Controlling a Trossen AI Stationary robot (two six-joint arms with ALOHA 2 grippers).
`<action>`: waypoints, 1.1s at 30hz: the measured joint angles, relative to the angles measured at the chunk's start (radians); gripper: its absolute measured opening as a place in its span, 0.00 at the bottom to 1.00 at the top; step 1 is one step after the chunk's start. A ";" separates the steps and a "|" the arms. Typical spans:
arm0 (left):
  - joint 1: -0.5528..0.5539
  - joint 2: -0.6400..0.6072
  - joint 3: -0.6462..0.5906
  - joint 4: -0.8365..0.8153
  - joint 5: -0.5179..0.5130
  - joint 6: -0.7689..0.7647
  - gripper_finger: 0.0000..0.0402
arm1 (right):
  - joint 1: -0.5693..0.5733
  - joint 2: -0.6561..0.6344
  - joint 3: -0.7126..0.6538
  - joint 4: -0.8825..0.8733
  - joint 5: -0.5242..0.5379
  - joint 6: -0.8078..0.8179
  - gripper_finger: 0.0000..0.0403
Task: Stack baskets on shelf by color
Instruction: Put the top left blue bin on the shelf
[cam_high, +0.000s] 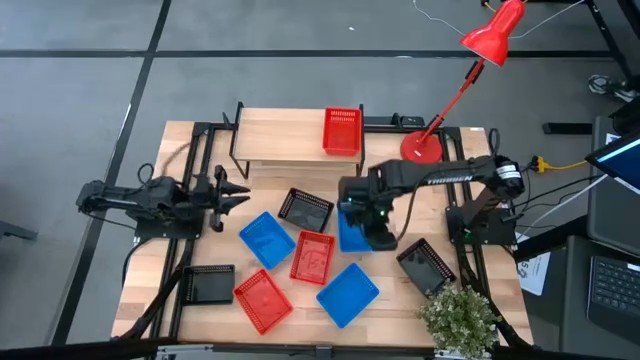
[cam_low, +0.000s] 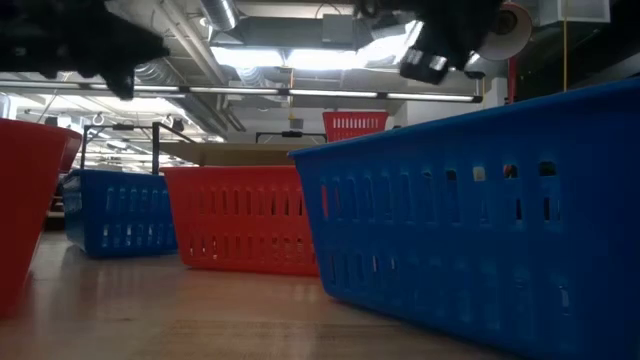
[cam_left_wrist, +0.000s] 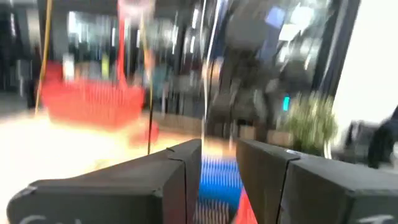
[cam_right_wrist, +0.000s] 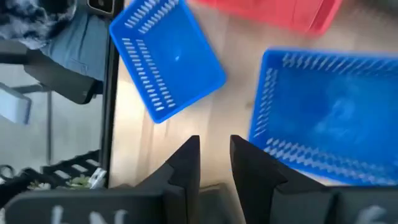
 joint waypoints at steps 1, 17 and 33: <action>-0.002 0.035 0.033 -0.049 -0.010 -0.031 0.23 | 0.012 0.000 -0.017 0.008 0.000 0.031 0.22; -0.173 0.840 0.464 -0.197 0.218 -0.453 0.23 | 0.066 -0.090 -0.104 -0.154 0.265 0.250 0.22; -0.260 1.392 0.778 -0.447 0.236 -0.747 0.23 | 0.066 -0.398 -0.104 -0.164 0.578 0.250 0.22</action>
